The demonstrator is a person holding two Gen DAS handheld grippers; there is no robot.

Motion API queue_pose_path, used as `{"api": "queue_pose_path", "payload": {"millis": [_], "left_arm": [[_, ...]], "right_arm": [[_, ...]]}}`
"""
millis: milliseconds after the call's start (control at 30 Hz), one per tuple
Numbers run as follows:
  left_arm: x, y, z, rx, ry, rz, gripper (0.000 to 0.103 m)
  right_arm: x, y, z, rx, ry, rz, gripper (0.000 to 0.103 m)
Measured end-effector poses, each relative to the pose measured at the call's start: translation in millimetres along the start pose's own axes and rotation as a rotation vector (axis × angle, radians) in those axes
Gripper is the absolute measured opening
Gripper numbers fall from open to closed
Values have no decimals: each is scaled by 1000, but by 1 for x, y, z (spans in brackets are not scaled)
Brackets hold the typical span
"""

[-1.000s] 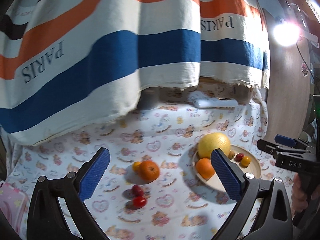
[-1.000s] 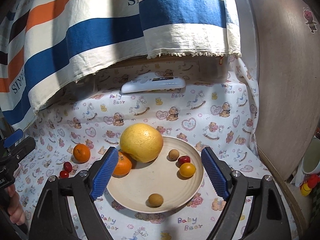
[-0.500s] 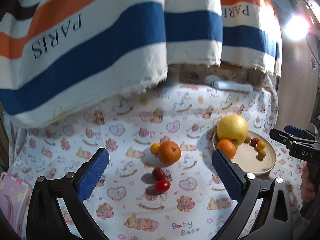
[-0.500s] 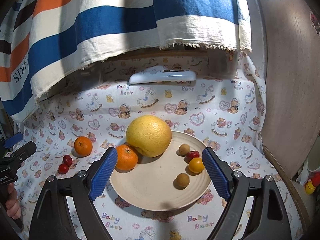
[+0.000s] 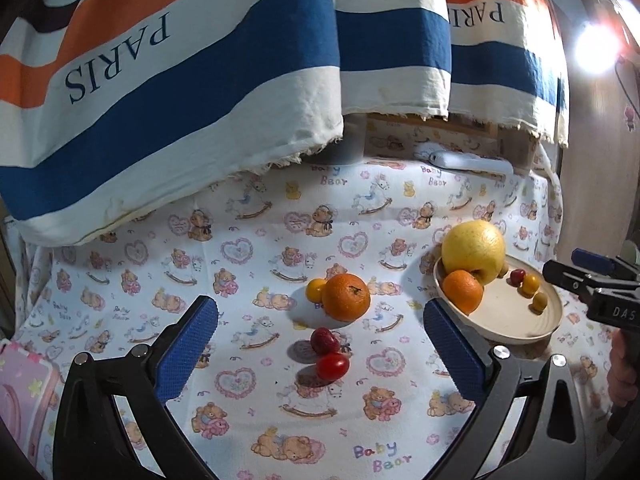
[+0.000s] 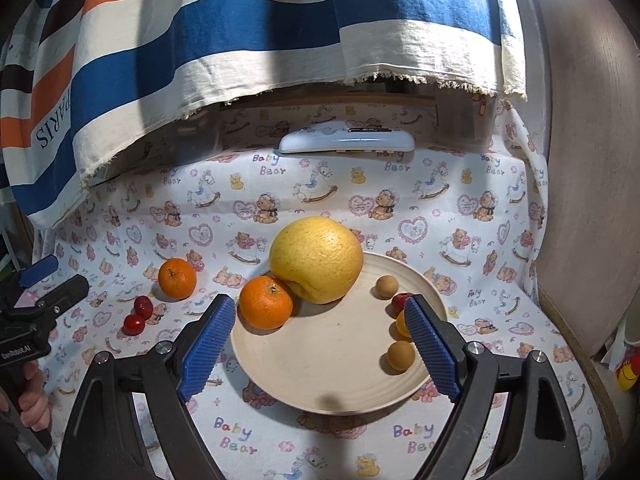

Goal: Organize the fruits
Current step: 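Move both open grippers back toward the red plums beside the mandarin, then grasp the bright red plum with the left gripper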

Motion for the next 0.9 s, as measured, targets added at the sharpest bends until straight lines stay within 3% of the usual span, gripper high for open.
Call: {"api": "queue_pose_path", "payload": {"millis": [167,233,333,600,833,900], "left_arm": [[1,13,-4,19,-22,-73,98],[3,22,-8,44,-53,-128,85],[9,35,-14,81,-102,-196,76],[18,51,-17,112,-128,-264,64],[30,73,-25,185,-208,-390,42],[32,76,-27,203,-232,-410,41]], "right_arm": [[1,0,-7,-6,-15,-6,88],[2,1,-9,-10,-20,-14,88],[4,4,-12,-16,-27,-30,88],[6,6,-15,-42,20,-98,88],[7,19,-31,-43,3,-184,88],[5,22,-37,-47,-1,-189,88]]}}
Point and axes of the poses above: each gripper's, at about its wrist camera, not at the fingertips, and y roughly the way its jaws point, z to its right, x to its underside, the point moved 2 cm from there along y, roughly the way its jaws point, and after that the axes turned 2 degrees about -x, right-handed, at the moved point
